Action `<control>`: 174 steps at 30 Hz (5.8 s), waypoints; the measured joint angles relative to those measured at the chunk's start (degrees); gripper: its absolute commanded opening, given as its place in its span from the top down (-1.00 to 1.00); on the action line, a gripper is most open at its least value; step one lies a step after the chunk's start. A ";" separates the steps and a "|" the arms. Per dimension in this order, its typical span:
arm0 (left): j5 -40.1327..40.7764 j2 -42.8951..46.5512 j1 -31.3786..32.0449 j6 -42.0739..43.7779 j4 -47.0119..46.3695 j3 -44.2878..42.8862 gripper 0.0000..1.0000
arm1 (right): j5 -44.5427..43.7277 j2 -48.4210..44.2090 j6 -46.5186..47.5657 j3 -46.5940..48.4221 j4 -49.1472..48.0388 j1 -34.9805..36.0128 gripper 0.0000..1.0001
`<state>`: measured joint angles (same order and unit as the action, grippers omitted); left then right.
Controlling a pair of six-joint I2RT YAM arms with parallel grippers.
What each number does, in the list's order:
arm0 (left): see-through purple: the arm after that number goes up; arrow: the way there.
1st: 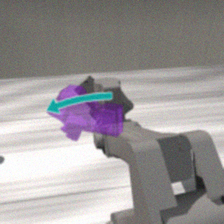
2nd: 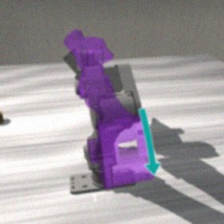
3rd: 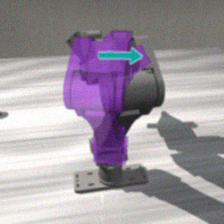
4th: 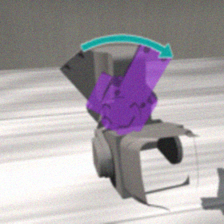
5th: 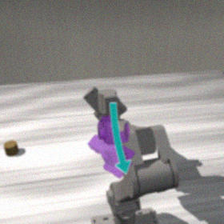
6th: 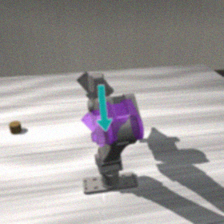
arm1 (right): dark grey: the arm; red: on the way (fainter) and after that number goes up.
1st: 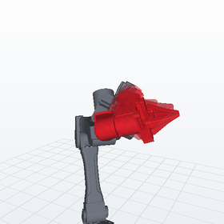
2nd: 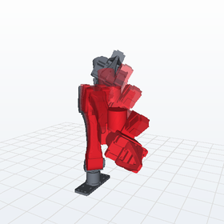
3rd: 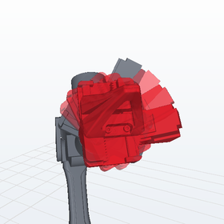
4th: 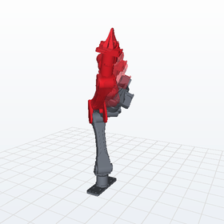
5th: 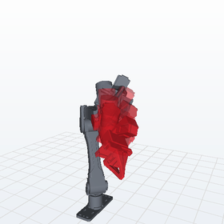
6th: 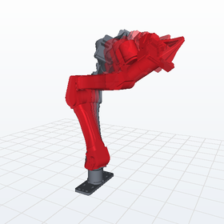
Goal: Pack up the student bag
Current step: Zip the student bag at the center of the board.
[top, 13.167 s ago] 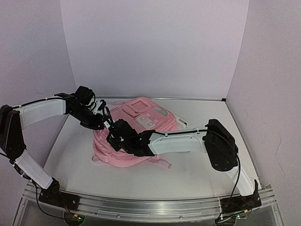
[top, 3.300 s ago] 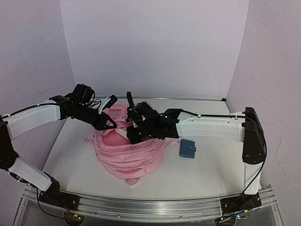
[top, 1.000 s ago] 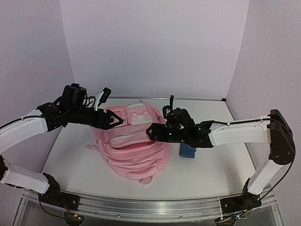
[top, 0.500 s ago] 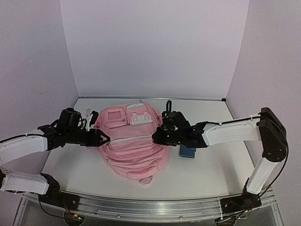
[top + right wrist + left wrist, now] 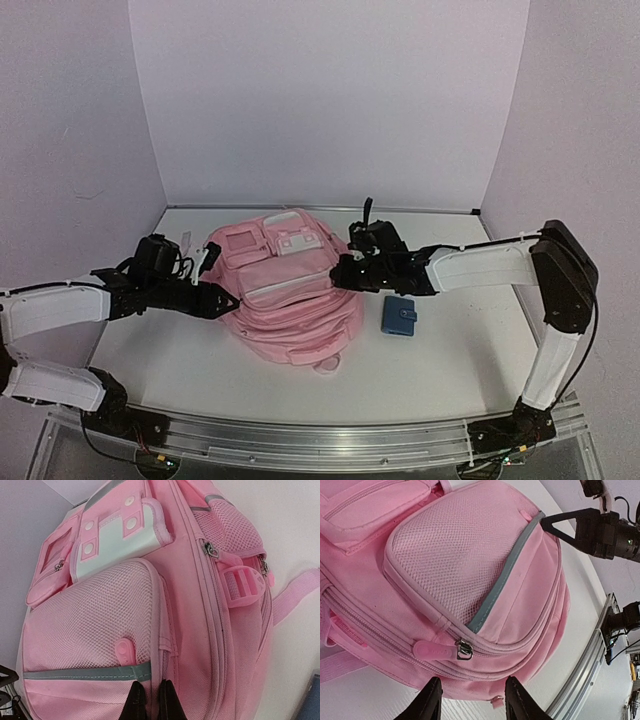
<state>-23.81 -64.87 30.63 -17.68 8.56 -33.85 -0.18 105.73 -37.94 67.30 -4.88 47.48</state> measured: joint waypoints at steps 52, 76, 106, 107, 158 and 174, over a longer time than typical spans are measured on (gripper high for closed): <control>1.03 -10.98 1.57 16.16 -1.58 -5.46 -0.01 | 11.48 2.90 4.53 0.84 -4.73 -5.61 1.00; 3.66 -2.29 7.45 8.75 1.01 -5.40 0.09 | 12.89 3.59 4.51 0.86 -5.82 -5.98 1.00; 4.60 -14.27 1.01 27.16 -3.39 -5.97 0.13 | 16.24 4.10 3.23 1.57 -6.45 -7.93 1.00; 4.77 -14.73 1.14 27.55 -3.44 -6.28 0.14 | 16.40 4.29 3.24 1.85 -6.46 -8.11 1.00; 1.37 -23.23 17.01 -8.33 -3.16 -16.26 0.34 | 1.08 2.28 -1.11 -5.61 -17.00 -5.59 0.83; -0.45 -12.22 8.09 -21.42 -2.42 -11.37 -0.05 | -7.29 -13.68 2.56 -6.91 -5.27 4.02 -0.10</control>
<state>-24.26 -77.09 38.73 -39.11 6.14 -45.22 -7.47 92.05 -35.38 60.38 -10.15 51.49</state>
